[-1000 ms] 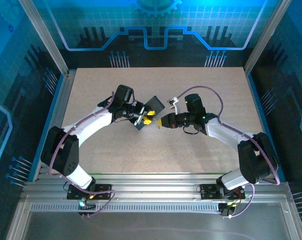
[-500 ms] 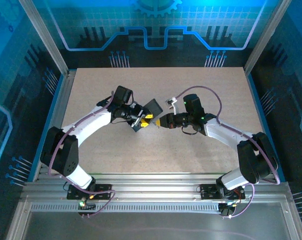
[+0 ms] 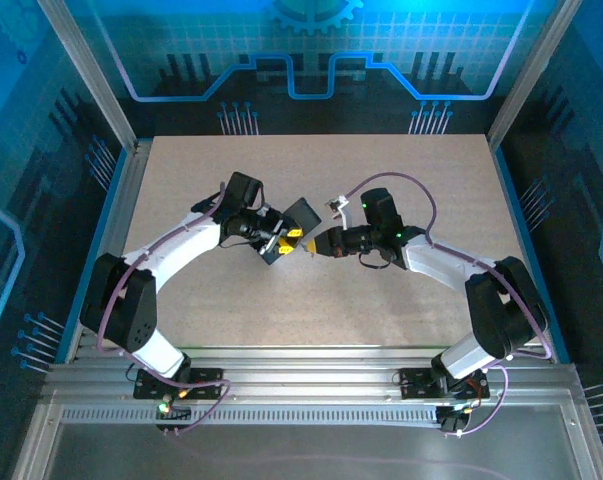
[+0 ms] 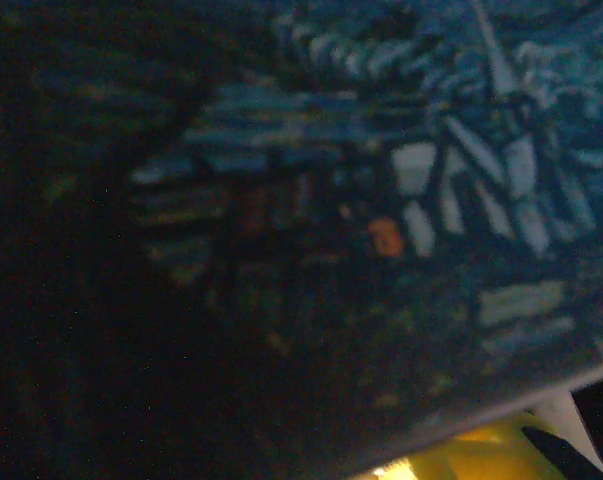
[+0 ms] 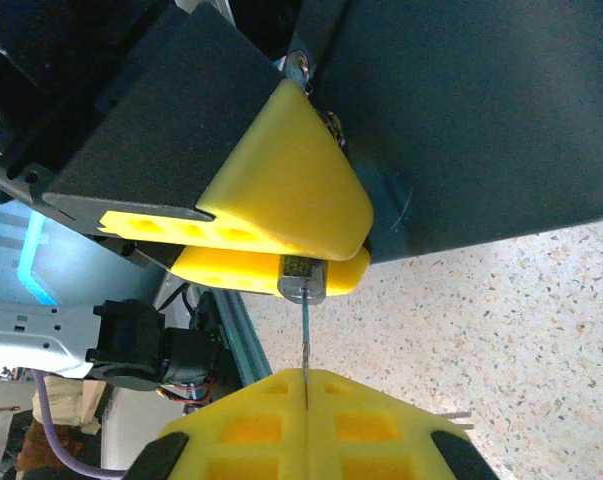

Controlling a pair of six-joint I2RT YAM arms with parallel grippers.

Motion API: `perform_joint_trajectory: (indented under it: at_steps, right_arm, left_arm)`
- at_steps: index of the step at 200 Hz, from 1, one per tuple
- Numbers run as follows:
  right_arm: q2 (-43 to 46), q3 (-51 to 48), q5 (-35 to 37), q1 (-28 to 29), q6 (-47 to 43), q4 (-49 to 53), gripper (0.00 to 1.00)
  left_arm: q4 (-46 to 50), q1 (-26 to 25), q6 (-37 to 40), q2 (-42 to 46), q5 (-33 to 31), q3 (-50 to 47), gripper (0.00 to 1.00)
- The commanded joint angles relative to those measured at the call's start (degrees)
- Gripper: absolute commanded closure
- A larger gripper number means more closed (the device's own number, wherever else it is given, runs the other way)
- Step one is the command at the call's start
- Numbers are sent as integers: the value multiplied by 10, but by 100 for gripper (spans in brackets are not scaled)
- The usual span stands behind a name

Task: Unlock the padlock with the key

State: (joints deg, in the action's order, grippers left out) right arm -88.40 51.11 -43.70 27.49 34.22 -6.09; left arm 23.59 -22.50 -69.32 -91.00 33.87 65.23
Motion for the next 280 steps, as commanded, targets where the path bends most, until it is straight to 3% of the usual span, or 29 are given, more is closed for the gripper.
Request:
perform_joint_trajectory:
  at_steps: [1, 121, 182, 213, 231, 261, 280]
  right_arm:
    - [-10, 3, 14, 7, 17, -59, 100]
    - [-40, 12, 24, 17, 50, -117, 100]
    - [-56, 38, 40, 29, 53, -111, 98]
    - [-19, 24, 59, 0, 0, -35, 77]
    - [20, 17, 67, -23, -53, 21, 71]
    - [77, 26, 134, -18, -244, 154, 63]
    - [106, 7, 208, 6, -361, 158, 62]
  left_arm:
    - [-22, -2, 1, 27, 36, 0, 100]
    - [-37, -9, -15, 27, 44, -3, 100]
    - [-62, -10, -64, 34, 25, -24, 100]
    - [-34, 12, -68, 36, -7, -35, 100]
    - [-26, 16, -72, 36, -11, -36, 100]
    - [4, 17, -66, 24, -7, -17, 100]
    - [41, 17, -55, 8, 2, 4, 100]
